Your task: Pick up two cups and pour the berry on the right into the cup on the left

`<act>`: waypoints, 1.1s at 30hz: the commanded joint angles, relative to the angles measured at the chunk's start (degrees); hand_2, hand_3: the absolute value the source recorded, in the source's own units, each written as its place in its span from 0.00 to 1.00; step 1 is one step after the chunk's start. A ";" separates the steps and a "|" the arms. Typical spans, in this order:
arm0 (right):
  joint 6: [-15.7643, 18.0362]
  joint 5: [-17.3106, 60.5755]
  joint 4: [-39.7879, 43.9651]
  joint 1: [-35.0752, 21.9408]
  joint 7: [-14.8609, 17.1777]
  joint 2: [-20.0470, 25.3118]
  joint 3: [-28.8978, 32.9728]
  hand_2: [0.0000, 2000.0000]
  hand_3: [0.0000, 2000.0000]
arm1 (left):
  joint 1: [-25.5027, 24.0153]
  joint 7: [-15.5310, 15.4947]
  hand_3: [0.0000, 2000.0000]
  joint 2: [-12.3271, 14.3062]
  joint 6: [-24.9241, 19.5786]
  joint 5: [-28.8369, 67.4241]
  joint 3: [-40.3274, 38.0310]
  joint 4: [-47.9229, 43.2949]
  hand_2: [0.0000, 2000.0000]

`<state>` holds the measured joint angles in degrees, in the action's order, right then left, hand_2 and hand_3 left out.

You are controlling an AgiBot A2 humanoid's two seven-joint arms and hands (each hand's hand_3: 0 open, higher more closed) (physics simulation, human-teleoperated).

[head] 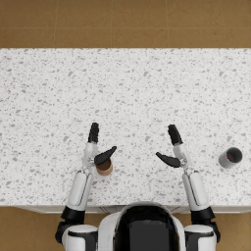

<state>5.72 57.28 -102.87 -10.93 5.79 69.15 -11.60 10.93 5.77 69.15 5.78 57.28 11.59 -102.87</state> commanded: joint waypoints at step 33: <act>-5.70 19.26 -5.40 11.85 -5.76 0.28 20.48 0.00 0.00 | -11.26 -5.75 0.00 -2.44 -5.76 18.39 -2.68 -4.22 0.00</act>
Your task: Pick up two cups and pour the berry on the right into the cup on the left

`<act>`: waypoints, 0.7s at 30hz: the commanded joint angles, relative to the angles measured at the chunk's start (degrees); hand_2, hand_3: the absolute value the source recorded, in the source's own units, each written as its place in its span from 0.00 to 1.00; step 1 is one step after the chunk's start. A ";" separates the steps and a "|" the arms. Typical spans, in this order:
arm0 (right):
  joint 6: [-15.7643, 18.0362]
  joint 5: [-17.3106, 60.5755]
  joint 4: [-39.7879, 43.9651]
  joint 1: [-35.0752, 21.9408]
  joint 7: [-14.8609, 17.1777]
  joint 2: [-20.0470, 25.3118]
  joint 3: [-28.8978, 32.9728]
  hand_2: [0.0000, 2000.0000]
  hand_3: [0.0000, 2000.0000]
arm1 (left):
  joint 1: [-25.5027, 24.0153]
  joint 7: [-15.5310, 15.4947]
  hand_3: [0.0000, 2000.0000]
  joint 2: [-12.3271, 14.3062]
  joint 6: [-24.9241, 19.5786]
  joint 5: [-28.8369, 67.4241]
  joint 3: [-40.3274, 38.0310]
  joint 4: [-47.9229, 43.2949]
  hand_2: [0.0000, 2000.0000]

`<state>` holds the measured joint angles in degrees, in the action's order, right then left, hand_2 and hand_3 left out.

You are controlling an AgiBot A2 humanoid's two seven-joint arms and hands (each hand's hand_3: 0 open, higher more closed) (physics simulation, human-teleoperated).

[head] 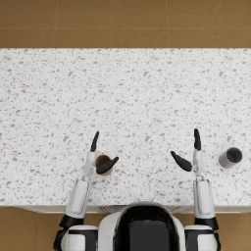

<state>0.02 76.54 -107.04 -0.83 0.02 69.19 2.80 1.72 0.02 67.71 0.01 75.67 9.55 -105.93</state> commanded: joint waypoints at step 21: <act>-0.02 15.98 10.96 7.54 -0.02 7.28 30.87 0.00 0.00 | -12.59 -0.01 0.00 -2.55 -0.01 2.35 -2.15 3.44 0.00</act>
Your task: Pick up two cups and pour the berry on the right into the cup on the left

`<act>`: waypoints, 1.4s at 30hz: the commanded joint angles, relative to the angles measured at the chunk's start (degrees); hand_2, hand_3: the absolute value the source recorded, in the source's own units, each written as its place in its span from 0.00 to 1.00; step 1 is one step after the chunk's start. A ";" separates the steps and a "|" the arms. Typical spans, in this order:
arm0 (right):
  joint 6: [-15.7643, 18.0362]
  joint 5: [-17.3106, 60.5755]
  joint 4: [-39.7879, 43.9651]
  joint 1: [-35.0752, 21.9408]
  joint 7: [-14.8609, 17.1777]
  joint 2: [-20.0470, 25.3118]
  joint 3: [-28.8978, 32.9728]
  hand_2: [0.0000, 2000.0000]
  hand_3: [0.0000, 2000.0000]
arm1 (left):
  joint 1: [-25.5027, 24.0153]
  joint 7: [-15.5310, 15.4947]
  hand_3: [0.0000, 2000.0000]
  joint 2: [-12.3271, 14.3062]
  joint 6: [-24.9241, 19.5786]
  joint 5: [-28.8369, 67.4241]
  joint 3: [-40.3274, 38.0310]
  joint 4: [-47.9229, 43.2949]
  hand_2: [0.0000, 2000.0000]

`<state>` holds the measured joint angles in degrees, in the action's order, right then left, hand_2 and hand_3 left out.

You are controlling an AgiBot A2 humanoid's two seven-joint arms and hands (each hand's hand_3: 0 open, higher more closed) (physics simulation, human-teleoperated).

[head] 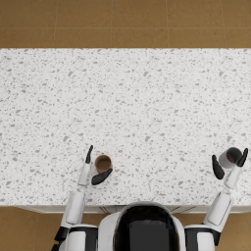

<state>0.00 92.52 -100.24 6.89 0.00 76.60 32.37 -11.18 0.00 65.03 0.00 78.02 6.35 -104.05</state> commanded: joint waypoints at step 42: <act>-1.61 0.35 32.75 -10.09 -1.14 -5.36 -9.06 1.00 0.64 | 5.40 -0.13 0.64 7.35 -1.11 0.00 1.89 11.23 1.00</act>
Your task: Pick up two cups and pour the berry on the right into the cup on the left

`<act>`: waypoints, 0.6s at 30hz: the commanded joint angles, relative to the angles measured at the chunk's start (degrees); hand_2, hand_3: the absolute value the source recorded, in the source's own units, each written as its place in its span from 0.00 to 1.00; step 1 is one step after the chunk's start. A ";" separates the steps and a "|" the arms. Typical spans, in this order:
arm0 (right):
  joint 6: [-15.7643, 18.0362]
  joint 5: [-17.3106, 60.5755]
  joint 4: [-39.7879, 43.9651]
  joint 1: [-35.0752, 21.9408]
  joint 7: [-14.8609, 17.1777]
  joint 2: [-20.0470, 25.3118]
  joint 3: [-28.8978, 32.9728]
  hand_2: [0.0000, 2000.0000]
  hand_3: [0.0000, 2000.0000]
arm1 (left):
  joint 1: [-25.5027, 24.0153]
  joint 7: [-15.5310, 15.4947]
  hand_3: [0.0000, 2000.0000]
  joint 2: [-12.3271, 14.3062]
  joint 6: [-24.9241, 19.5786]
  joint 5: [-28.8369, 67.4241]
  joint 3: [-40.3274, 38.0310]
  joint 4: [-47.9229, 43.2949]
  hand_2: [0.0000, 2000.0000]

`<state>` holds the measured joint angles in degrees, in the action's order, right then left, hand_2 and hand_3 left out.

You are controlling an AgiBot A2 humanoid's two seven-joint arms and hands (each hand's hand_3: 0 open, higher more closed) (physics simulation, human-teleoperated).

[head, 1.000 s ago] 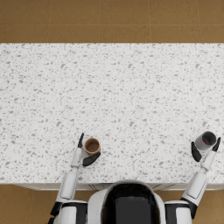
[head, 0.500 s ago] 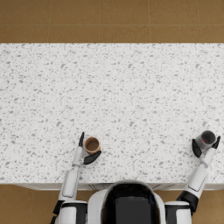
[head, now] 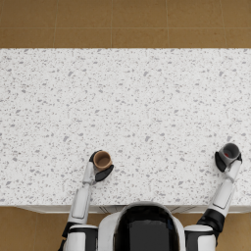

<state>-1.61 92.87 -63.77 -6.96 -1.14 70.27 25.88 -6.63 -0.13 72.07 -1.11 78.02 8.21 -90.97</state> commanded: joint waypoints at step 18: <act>6.19 3.39 -40.43 4.56 1.23 2.59 -19.90 1.00 0.64 | 9.31 0.00 0.64 6.89 -0.62 1.75 8.57 -7.15 1.00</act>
<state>4.57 98.10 -101.25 -0.79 0.07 73.32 8.67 0.92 -0.13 78.03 -1.72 81.58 15.47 -97.91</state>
